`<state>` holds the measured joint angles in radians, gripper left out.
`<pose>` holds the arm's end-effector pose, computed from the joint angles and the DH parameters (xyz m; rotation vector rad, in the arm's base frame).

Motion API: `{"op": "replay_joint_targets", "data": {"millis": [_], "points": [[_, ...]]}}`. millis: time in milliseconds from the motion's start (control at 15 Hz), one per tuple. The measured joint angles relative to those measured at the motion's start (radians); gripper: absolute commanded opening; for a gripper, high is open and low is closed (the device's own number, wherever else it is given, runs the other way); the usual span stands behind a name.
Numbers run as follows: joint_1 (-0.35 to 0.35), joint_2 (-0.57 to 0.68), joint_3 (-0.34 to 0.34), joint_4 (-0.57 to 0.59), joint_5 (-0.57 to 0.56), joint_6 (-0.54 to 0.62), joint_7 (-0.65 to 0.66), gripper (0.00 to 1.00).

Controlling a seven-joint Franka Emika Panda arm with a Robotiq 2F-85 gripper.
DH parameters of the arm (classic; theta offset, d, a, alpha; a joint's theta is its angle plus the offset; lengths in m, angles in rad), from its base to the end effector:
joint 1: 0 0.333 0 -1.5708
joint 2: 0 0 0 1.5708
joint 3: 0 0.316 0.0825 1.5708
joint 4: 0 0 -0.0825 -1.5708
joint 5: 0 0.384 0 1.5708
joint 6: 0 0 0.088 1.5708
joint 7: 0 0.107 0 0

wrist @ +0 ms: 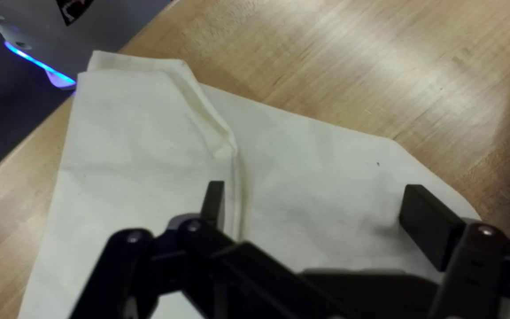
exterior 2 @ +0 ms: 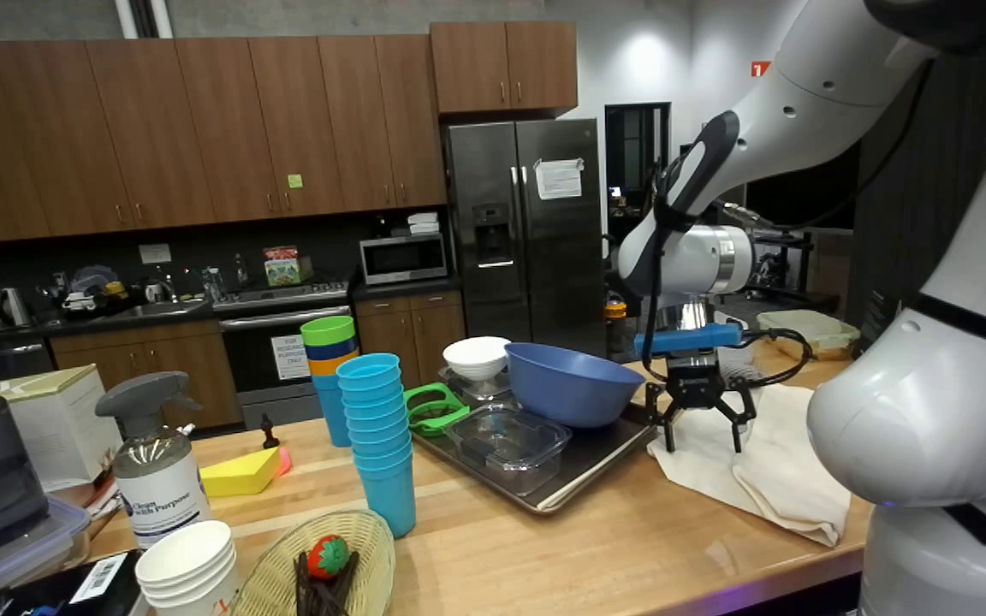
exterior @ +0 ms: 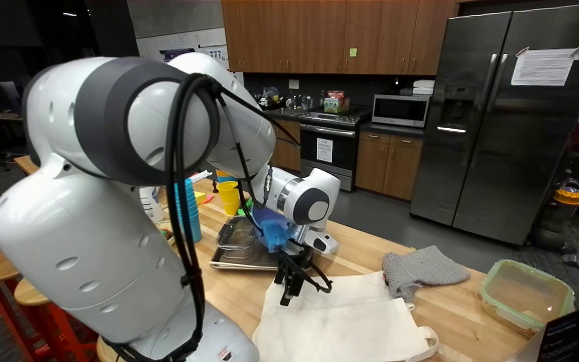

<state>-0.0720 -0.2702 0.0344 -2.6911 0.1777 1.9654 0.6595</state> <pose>0.3434 -0.0022 0.2912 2.8011 -1.1958 -0.7352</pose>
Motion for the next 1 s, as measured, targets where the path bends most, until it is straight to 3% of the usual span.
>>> {"op": "replay_joint_targets", "data": {"millis": [400, 1000], "points": [[0.001, 0.000, 0.000, 0.026, 0.003, -0.066, 0.037, 1.00], [0.005, 0.000, 0.000, 0.047, 0.003, -0.017, 0.037, 1.00]]}}
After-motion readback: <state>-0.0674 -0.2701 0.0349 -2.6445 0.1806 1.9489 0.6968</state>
